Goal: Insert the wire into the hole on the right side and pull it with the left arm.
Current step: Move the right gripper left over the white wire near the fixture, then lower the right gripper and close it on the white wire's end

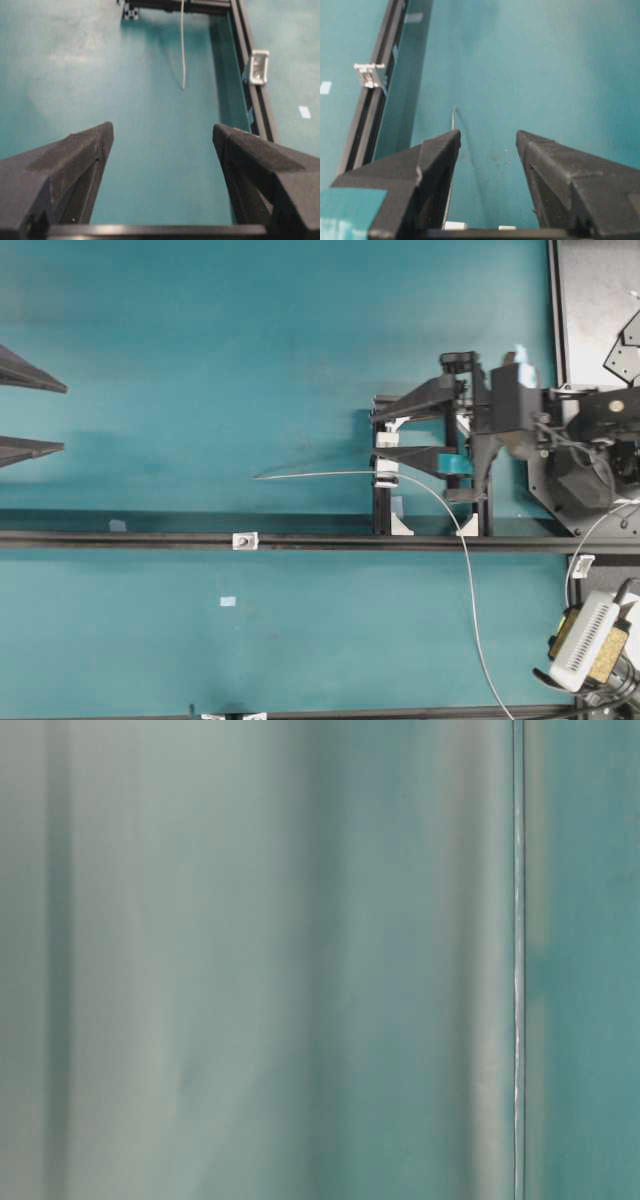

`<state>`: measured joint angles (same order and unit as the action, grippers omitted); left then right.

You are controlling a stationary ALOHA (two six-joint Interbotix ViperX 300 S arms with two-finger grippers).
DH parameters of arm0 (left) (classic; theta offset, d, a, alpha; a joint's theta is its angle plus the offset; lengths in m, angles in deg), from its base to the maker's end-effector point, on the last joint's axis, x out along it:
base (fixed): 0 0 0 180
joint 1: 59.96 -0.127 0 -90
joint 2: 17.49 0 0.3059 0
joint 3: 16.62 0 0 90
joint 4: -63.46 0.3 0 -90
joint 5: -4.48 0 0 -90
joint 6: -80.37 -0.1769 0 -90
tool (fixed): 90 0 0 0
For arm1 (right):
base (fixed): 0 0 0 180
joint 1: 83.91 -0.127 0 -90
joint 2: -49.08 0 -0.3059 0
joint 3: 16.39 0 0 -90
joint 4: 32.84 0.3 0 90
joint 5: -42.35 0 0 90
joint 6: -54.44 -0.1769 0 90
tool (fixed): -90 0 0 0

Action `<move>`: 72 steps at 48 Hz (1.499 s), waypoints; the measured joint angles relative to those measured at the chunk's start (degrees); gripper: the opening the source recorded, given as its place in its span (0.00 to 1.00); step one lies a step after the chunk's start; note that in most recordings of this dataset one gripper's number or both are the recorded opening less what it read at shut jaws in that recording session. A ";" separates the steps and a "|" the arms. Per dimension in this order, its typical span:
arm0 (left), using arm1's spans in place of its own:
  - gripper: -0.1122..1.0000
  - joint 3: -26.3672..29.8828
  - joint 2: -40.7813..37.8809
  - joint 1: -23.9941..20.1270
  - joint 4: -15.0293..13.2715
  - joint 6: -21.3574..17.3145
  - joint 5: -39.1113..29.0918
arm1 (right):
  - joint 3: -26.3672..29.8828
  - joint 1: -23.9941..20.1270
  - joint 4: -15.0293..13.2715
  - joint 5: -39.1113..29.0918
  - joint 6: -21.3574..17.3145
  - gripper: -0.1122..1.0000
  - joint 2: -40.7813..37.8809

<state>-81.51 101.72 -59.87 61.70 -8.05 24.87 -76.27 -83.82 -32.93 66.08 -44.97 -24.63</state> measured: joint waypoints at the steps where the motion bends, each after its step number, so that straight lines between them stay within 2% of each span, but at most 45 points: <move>1: 0.92 0.00 -0.09 0.00 0.00 0.00 0.00 | 0.26 0.00 0.00 0.09 0.00 0.68 -0.53; 21: 0.91 0.70 -3.60 0.00 -0.09 0.09 0.00 | 6.59 -0.53 0.00 -3.69 -0.09 0.68 -12.22; 45: 0.91 2.64 -11.07 -0.26 -0.09 0.09 0.00 | 11.95 -1.41 0.00 -5.89 0.00 0.68 -20.74; 72: 0.91 5.45 -16.96 -1.05 0.00 0.09 0.00 | 15.29 -1.58 0.00 -5.98 -0.09 0.67 -28.13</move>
<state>-76.06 84.75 -60.92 61.70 -7.96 24.87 -60.98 -85.41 -32.93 60.10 -45.06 -52.76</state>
